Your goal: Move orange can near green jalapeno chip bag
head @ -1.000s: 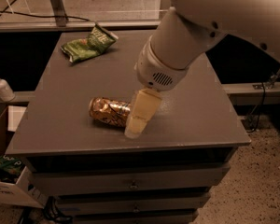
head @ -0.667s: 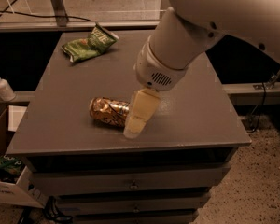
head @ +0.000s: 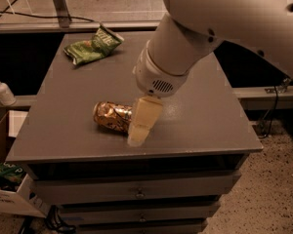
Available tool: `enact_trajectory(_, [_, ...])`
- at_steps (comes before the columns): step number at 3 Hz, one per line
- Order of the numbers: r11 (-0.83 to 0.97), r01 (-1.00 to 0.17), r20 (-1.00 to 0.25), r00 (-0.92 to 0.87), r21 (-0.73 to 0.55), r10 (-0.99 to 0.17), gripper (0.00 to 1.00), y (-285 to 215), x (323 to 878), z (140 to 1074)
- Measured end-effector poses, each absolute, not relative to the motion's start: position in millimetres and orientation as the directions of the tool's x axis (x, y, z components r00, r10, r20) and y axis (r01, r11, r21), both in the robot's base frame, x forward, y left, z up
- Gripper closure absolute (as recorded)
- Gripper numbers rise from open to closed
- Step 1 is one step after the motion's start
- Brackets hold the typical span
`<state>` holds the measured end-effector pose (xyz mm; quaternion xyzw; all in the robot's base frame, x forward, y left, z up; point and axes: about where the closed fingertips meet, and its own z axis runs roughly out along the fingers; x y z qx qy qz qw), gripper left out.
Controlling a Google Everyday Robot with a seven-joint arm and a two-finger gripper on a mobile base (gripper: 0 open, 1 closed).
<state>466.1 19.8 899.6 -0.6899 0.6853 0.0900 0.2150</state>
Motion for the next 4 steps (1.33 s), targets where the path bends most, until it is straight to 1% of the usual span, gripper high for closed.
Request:
enact_trajectory(1, [-0.029,-0.976,-0.363,0.108,-0.215,-0.925,0.00,41.1,473.8,886.7])
enact_trajectory(2, [-0.058,-0.967,-0.291,0.131,-0.248,-0.948,0.00,54.2,485.8,868.9])
enact_trajectory(4, [-0.015,-0.963,-0.200,0.071,-0.270,-0.977,0.00,55.3,503.4,848.2])
